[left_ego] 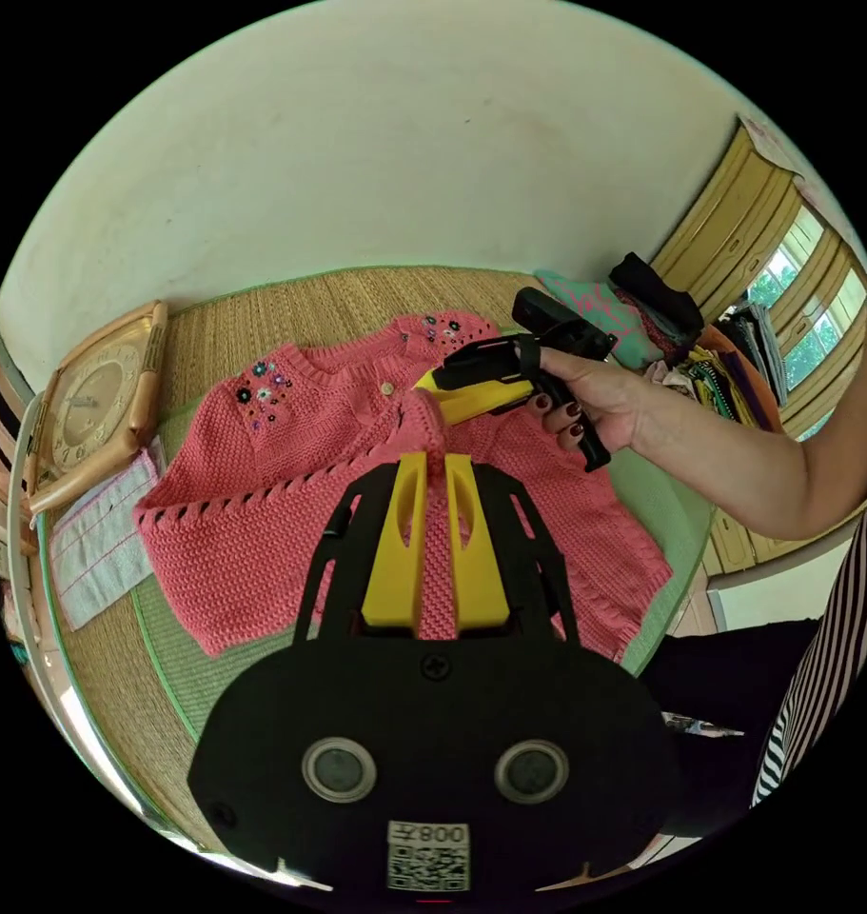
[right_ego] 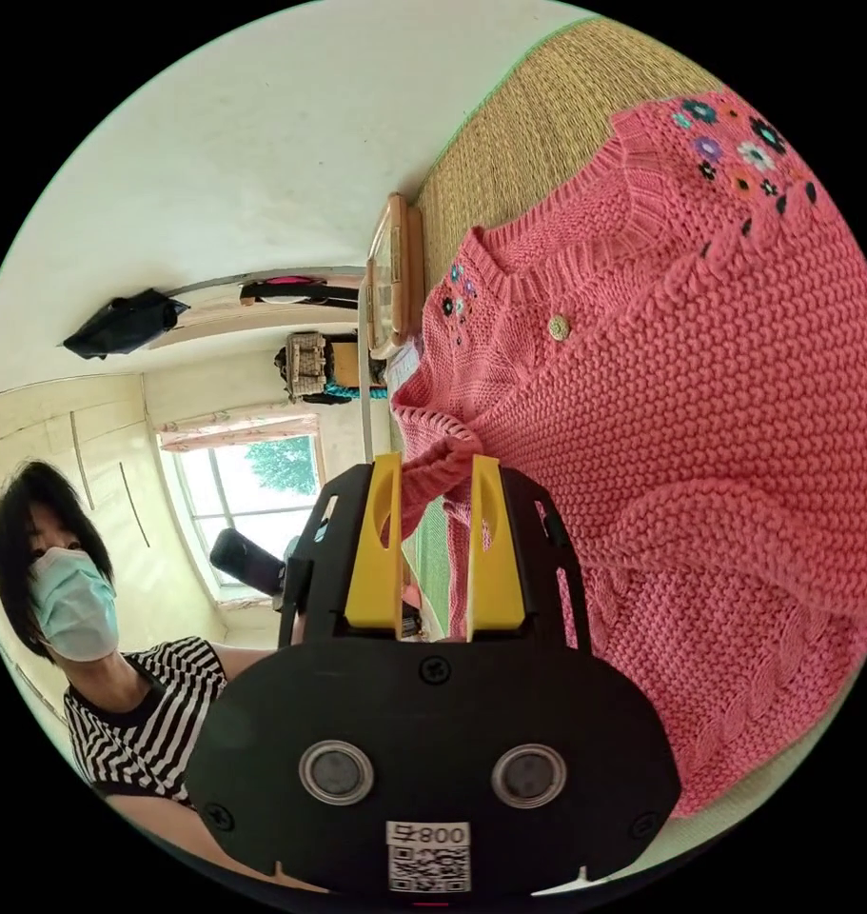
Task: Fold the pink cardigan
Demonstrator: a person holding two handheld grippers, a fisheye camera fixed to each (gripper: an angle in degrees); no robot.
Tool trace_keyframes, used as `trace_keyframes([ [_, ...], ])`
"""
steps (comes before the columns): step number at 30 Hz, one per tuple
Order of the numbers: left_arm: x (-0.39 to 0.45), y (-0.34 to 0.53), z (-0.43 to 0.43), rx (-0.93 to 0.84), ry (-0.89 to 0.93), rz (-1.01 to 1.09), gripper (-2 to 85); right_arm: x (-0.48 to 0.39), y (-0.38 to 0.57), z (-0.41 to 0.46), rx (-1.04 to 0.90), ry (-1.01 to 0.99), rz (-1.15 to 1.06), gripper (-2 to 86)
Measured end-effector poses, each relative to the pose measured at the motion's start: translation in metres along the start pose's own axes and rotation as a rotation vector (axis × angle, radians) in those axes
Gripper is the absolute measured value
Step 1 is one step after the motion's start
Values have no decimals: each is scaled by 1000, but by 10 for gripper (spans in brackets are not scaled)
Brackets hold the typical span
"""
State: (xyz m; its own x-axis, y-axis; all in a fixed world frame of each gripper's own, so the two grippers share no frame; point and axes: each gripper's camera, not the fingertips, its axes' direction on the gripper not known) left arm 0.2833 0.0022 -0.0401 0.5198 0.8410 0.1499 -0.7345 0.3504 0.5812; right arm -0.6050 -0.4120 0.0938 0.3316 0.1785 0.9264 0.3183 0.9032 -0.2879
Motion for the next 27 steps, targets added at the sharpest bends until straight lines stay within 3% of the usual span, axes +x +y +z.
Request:
trace_keyframes([
  [6, 56, -38, 11, -28, -58, 111, 34, 26, 8, -38, -6, -100, -15, 58],
  [15, 124, -116, 16, 117, 8, 209, 34, -14, 56, -164, 187, 37, -258, 30],
  [27, 176, -158, 117, -80, 139, 248, 36, 89, 116, -205, 217, 165, -59, 26],
])
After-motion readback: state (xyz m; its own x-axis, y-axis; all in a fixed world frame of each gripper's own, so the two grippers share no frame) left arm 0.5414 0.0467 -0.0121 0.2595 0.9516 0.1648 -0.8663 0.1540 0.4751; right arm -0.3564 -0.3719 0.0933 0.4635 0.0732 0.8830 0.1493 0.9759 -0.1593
